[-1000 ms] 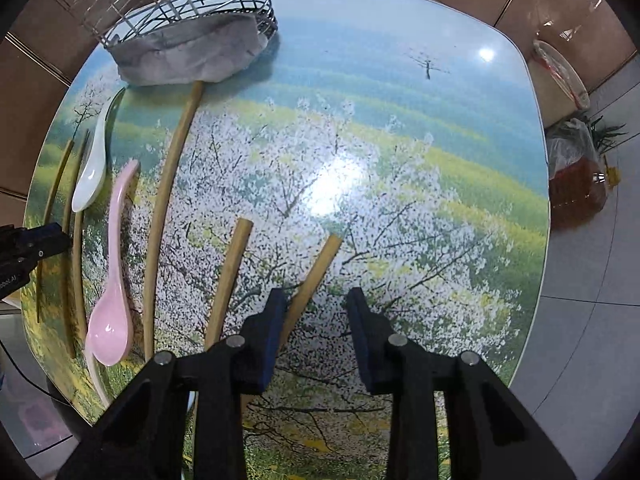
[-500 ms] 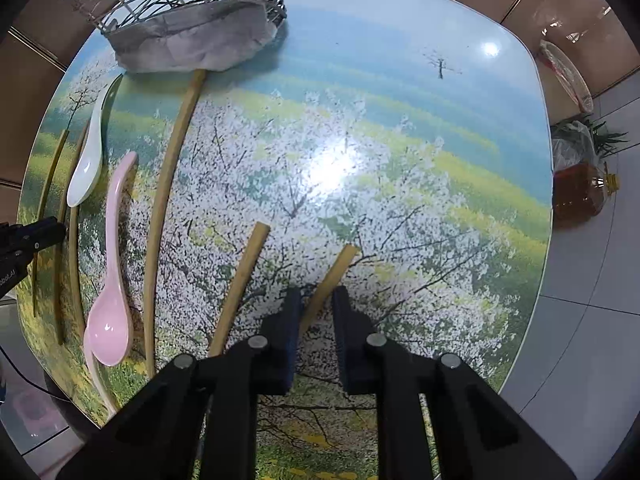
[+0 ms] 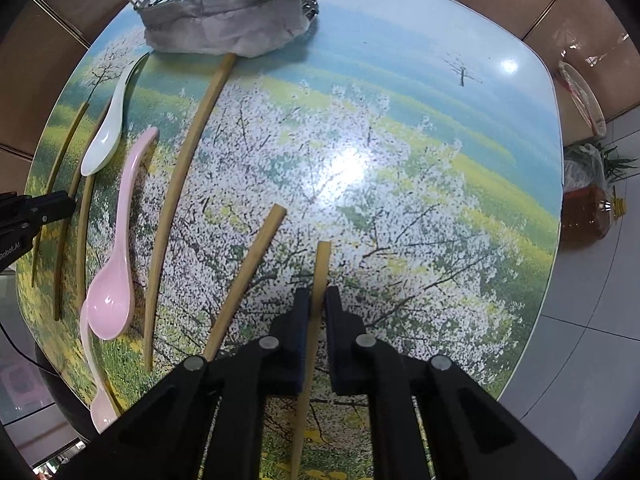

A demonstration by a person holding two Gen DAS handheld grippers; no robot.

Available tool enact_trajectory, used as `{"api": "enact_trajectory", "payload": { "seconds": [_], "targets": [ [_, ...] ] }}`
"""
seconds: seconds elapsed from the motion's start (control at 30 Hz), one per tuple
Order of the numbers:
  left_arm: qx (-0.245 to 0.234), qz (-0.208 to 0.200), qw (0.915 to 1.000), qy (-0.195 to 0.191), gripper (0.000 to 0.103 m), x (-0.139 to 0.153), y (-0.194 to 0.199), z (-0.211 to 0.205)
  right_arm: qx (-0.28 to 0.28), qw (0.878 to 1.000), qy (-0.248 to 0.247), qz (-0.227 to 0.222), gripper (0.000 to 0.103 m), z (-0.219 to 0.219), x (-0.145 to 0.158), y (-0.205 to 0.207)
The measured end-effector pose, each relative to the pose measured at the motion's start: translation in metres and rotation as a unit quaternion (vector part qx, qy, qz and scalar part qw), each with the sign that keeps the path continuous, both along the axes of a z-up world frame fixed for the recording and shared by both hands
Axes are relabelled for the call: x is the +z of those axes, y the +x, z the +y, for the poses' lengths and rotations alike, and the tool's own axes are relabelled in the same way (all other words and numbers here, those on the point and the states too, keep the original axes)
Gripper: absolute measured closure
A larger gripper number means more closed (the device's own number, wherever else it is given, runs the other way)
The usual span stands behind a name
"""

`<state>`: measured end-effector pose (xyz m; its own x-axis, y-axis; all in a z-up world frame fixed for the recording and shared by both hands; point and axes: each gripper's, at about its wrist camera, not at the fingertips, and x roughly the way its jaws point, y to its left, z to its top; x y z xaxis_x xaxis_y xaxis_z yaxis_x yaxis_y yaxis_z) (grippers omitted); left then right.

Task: Organize utensils
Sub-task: 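Lift the chopsticks with both tools and carry them over the wire holder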

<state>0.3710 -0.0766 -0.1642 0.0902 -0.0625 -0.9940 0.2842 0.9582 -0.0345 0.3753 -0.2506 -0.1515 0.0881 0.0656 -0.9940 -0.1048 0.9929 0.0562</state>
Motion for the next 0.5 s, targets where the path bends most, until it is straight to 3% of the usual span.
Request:
{"api": "enact_trajectory", "payload": {
  "seconds": [0.23, 0.5],
  "targets": [
    [-0.006, -0.016, 0.9998, -0.005, 0.098, 0.004, -0.013, 0.004, 0.009, 1.000, 0.010, -0.020, 0.096, -0.002, 0.002, -0.015],
    [0.016, -0.030, 0.9986, -0.042, 0.098, 0.012, -0.031, 0.026, 0.022, 0.998, 0.040, -0.053, 0.097, 0.000, 0.006, -0.037]
  ]
}}
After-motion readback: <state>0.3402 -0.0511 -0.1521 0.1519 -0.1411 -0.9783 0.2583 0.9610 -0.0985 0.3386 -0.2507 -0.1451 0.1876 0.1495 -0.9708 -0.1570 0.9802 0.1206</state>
